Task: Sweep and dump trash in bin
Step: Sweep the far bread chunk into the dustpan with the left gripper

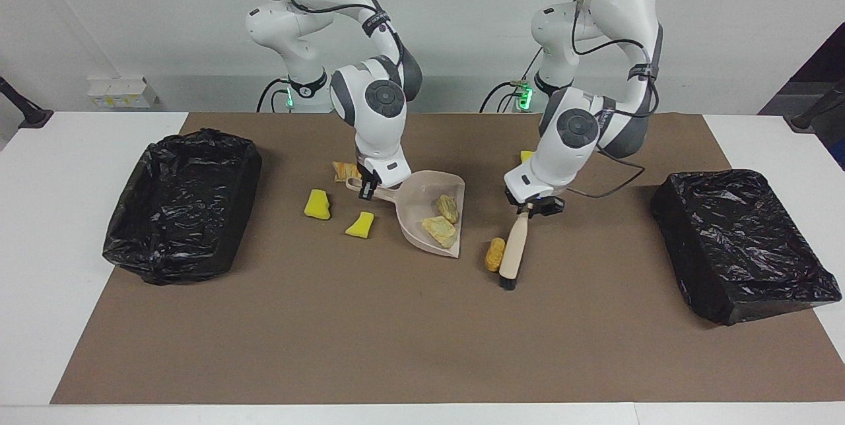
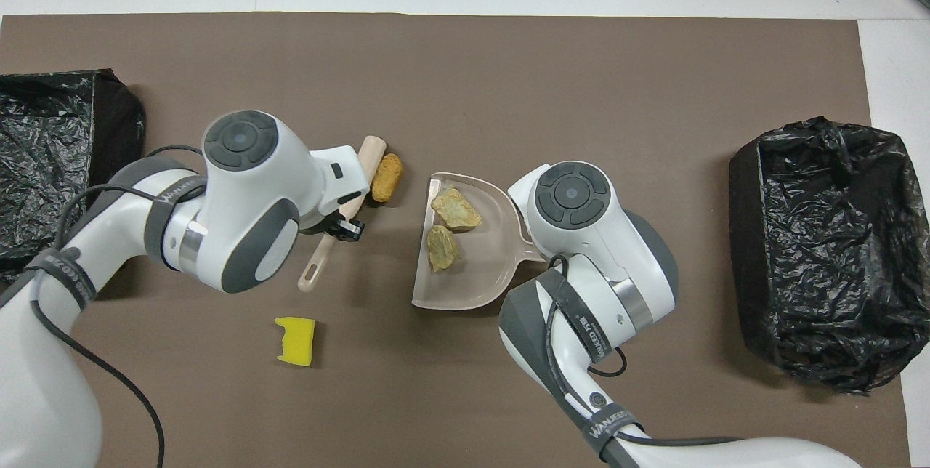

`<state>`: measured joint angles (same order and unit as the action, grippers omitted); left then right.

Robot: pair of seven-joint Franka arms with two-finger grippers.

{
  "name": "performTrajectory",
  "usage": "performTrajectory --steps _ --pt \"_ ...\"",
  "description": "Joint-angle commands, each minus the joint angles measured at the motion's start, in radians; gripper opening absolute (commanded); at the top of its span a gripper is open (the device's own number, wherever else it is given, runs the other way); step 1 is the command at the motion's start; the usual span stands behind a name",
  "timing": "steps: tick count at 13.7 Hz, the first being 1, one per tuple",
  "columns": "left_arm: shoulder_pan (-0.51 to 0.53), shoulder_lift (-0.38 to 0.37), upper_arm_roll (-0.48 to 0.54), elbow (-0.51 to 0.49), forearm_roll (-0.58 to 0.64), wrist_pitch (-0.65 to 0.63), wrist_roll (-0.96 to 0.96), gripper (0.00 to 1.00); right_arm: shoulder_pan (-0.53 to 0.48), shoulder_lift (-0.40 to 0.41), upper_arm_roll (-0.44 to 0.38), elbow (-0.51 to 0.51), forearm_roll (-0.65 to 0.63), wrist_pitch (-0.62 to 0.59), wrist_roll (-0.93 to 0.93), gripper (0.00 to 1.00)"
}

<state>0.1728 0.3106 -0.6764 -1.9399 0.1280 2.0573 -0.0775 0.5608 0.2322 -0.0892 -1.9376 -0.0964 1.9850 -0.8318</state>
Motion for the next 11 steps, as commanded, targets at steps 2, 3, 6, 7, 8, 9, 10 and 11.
performTrajectory --steps 2,3,6,7,8,9,10,11 --pt "-0.038 -0.085 -0.086 -0.103 -0.083 -0.02 -0.067 0.0 -0.004 -0.019 0.006 -0.029 0.017 0.031 0.031 0.0" --pt "-0.038 -0.084 -0.103 -0.102 -0.111 -0.017 -0.091 0.0 -0.004 -0.019 0.006 -0.029 0.017 0.031 0.031 0.0" --pt "-0.05 -0.085 -0.103 -0.099 -0.128 -0.02 -0.186 0.0 -0.004 -0.019 0.006 -0.029 0.017 0.031 0.031 0.0" --pt "-0.041 -0.087 -0.101 -0.094 -0.128 -0.032 -0.199 0.0 -0.004 -0.021 0.006 -0.029 0.017 0.031 0.031 0.0" --pt "-0.023 -0.09 -0.098 -0.076 -0.128 -0.073 -0.208 0.0 -0.004 -0.021 0.006 -0.029 0.017 0.031 0.031 0.0" --pt "0.006 -0.096 -0.098 -0.038 -0.128 -0.13 -0.237 0.0 -0.004 -0.021 0.006 -0.029 0.017 0.031 0.031 0.0" --pt "0.026 -0.106 -0.098 -0.01 -0.128 -0.176 -0.289 0.0 -0.004 -0.019 0.006 -0.029 0.017 0.031 0.03 0.0" --pt "0.042 -0.142 -0.098 -0.01 -0.128 -0.187 -0.342 0.0 -0.004 -0.019 0.006 -0.029 0.017 0.037 0.016 0.0"
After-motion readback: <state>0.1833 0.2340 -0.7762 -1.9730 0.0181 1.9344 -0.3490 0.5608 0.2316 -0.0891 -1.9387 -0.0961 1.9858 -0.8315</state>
